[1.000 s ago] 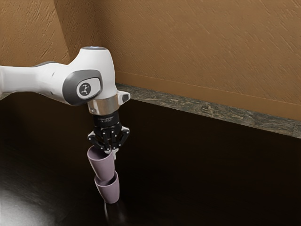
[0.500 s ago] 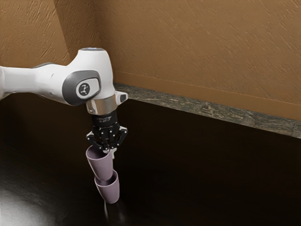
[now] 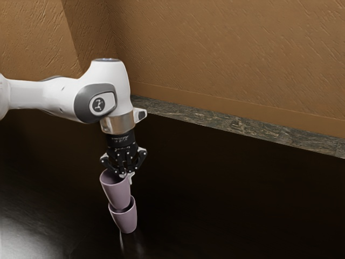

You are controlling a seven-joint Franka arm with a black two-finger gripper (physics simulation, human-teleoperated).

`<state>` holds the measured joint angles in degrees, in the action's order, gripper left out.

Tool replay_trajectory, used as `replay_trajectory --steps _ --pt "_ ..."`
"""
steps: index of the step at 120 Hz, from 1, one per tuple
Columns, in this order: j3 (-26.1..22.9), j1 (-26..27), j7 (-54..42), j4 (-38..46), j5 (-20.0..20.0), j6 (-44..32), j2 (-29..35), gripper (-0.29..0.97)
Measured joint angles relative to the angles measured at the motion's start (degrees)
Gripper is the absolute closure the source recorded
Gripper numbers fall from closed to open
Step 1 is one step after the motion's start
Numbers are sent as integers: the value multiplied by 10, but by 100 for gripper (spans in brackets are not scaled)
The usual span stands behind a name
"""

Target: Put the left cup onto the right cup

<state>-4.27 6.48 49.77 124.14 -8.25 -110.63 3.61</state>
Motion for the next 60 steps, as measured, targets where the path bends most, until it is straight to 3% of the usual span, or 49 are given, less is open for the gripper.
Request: replay_trajectory --steps 30,60 --pt "-1 1 -4 2 -2 -20 1 29" --pt "-1 0 -6 2 -2 -25 2 9"
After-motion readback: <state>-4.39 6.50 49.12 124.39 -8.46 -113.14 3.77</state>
